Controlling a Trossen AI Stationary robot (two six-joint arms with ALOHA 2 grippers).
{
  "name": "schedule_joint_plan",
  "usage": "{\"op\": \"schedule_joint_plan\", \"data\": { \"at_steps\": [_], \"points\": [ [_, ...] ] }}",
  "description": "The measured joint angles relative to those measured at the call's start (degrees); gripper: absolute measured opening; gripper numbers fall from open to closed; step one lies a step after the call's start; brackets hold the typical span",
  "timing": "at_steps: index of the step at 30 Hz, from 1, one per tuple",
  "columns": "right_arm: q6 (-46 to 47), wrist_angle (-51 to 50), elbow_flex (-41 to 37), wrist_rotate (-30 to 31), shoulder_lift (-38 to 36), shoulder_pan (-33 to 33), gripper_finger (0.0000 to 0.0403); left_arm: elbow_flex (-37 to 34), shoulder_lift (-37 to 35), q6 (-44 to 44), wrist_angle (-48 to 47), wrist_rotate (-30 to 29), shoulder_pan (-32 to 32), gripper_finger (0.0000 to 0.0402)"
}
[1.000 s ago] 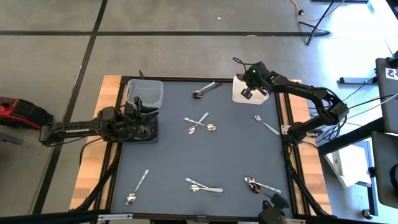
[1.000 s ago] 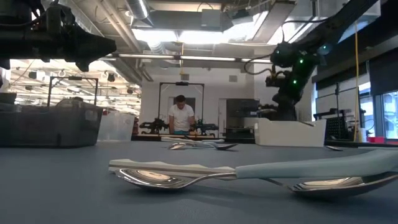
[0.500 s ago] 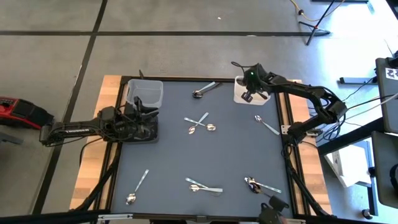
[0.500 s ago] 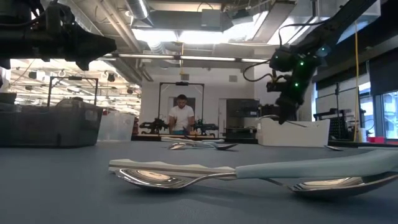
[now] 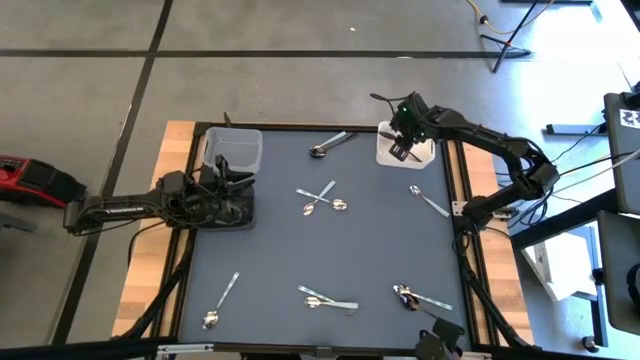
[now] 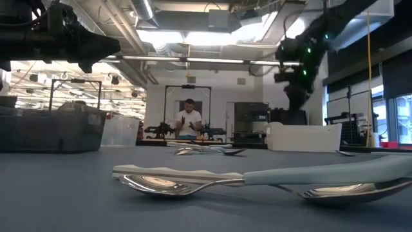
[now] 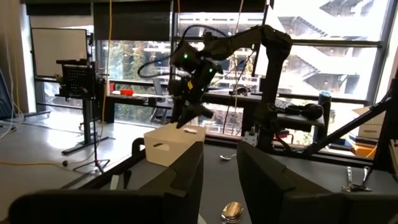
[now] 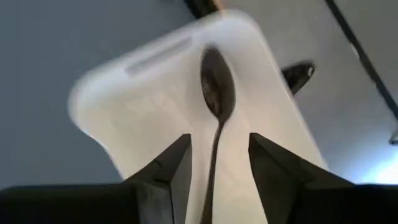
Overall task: Sort silverware by color (type)
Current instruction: Put the black spoon into the white bin
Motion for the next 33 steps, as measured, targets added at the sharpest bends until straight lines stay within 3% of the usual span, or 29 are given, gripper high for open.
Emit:
{"op": "schedule_joint_plan", "data": {
  "at_steps": [4, 10, 16, 22, 26, 33],
  "points": [
    [1.17, 1.63, 2.67, -2.95, -1.74, 4.89, 0.0153, 0.00, 0.02, -0.02, -0.07, 0.02, 0.02, 0.0092],
    [1.46, 14.06, 1.21, -10.19, -0.85, 12.88, 0.0153, 0.00, 0.02, -0.04, 0.10, 0.26, 0.00, 0.0092],
    [-0.50, 25.05, 0.37, -9.60, 3.72, 18.49, 0.0153, 0.00, 0.00, -0.05, 0.63, 0.22, 0.02, 0.0092],
    [-4.70, 37.29, 0.76, -7.24, 12.46, 19.69, 0.0153, 0.00, 0.00, -0.46, 0.27, 0.59, 0.00, 0.0092],
    [-6.04, 34.92, 5.68, -6.17, 19.97, 18.50, 0.0153, 0.00, 0.00, -0.46, 1.12, 0.60, 0.00, 0.0092],
    [-8.41, 20.93, 19.61, -4.83, 31.85, 14.87, 0.0153, 0.00, 0.00, -1.99, 0.33, 0.61, 0.00, 0.0092]
  ]
}}
